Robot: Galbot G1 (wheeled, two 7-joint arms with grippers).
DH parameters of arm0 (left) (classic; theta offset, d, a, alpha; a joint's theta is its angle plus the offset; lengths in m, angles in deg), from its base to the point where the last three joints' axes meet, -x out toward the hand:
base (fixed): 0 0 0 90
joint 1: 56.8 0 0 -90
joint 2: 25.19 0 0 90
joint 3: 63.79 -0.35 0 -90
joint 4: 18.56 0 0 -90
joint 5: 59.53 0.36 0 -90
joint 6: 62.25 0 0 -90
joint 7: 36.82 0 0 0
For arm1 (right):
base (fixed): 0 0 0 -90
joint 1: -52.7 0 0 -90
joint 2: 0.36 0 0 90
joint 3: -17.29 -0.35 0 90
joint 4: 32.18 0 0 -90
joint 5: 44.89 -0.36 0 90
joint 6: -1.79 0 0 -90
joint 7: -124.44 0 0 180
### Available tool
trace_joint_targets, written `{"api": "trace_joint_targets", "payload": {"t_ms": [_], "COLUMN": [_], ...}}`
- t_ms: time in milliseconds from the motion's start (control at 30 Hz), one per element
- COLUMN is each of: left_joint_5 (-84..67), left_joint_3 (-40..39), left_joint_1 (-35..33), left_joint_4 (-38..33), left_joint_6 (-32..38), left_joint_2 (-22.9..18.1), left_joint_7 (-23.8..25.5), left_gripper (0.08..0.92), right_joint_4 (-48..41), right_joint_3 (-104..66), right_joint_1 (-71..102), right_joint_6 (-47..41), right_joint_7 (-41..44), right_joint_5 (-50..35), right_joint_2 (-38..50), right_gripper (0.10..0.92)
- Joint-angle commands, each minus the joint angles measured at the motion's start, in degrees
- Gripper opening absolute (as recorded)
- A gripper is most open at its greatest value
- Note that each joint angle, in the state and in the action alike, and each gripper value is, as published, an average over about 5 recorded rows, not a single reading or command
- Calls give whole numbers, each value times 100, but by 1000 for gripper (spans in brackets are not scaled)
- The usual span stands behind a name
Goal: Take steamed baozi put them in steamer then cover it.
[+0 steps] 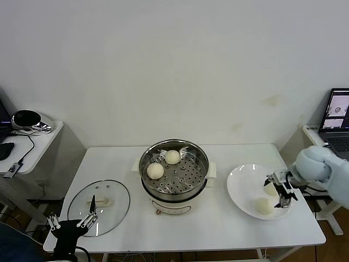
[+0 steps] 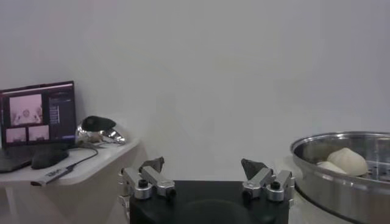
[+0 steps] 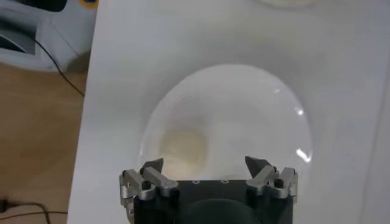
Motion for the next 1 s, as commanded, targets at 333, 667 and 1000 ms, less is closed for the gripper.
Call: {"api": "trace_joint_targets", "payload": {"t_ms": [333, 667, 1000], "left_joint_5": [-14, -18, -29], "left_joint_3": [73, 105, 95], "left_joint_1": [-4, 10, 25], "left_joint_4": [36, 43, 55], "left_joint_6": [4, 5, 10], "left_joint_2": [-5, -12, -6], "left_joint_7": [-9, -11, -17], "left_gripper": [823, 823, 823], "right_joint_4": [-925, -1150, -1056], "right_joint_3": [-686, -663, -593], "right_joint_1": [1036, 1023, 721], "right_joint_6": [71, 9, 13], "right_joint_7": [-195, -160, -118], "right_joint_5": [436, 404, 254], "right_joint_2": [-670, -920, -791], "right_gripper": [823, 782, 597]}}
